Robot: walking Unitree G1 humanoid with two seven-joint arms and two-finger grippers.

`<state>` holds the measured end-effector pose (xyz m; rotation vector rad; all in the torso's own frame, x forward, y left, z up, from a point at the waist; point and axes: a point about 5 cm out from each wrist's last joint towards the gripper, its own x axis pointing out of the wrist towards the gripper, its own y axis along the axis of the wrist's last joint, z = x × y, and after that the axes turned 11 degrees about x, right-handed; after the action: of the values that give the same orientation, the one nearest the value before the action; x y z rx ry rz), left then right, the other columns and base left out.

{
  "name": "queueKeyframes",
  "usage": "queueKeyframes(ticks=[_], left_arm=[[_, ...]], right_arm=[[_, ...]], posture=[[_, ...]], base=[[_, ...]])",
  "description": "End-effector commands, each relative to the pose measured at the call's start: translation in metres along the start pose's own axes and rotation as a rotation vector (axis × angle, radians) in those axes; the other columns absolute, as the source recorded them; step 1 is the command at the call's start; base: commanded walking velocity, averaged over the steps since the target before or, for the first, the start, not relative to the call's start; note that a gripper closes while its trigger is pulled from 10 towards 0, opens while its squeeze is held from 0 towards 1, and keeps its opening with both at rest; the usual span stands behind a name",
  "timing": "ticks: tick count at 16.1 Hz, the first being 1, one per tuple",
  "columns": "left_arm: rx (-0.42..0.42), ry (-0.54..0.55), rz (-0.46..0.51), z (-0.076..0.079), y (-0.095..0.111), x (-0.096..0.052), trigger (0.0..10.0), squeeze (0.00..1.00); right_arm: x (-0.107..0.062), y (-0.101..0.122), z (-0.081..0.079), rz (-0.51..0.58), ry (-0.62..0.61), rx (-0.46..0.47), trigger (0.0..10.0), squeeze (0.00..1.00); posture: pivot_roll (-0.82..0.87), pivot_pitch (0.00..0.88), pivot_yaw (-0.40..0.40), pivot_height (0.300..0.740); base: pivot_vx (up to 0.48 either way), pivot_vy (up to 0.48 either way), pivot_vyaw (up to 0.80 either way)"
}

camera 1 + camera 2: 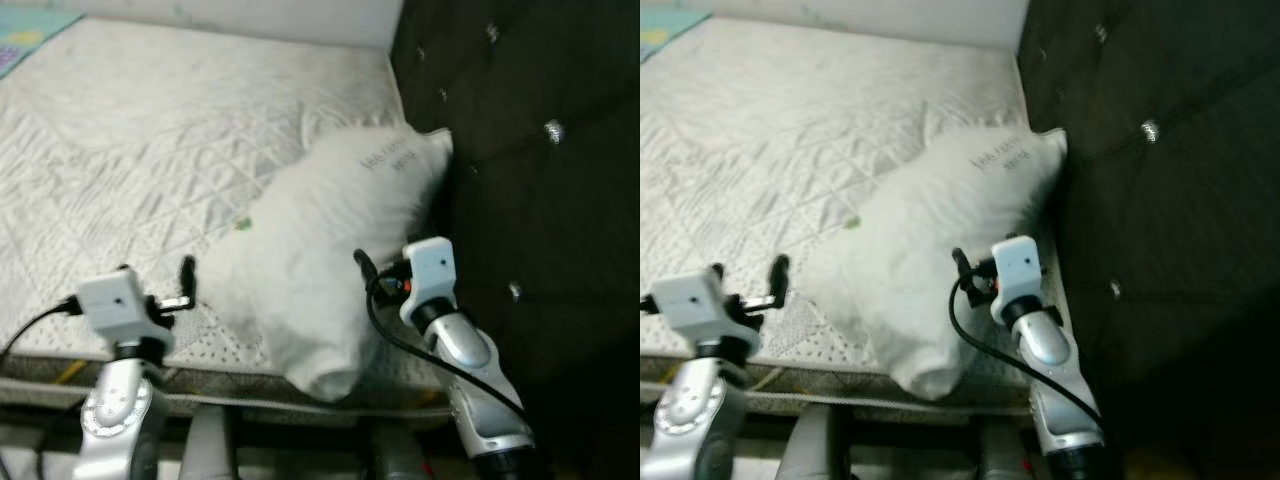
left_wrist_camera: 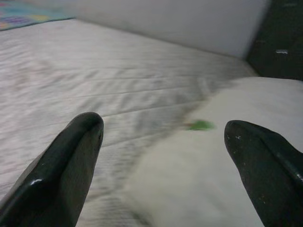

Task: Clean up the room

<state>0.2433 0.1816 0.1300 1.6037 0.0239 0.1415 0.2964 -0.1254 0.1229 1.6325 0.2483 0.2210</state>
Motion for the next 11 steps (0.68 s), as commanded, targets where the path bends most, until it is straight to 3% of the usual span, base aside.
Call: queueKeyframes(ticks=[1,4,11], left_arm=[[0.01,-0.039,0.011,0.0092,0.0023,-0.0014,10.0,0.0],[0.002,-0.036,0.004,0.0097,0.0017,-0.0018,10.0,0.0],[0.007,-0.036,-0.002,0.0101,0.001,-0.0002,10.0,0.0]], right_arm=[[-0.0073,-0.0077,0.0114,-0.032,-0.04,0.011,10.0,0.0],[-0.0076,-0.008,0.0113,-0.034,-0.033,0.012,10.0,0.0],[-0.0031,-0.0106,0.0025,-0.125,0.134,0.022,10.0,0.0]], posture=[[0.04,0.074,-0.076,0.562],[0.04,0.079,-0.075,0.532],[0.04,0.084,-0.08,0.532]], base=[[0.0,0.0,0.0],[0.0,0.0,0.0],[0.0,0.0,0.0]])
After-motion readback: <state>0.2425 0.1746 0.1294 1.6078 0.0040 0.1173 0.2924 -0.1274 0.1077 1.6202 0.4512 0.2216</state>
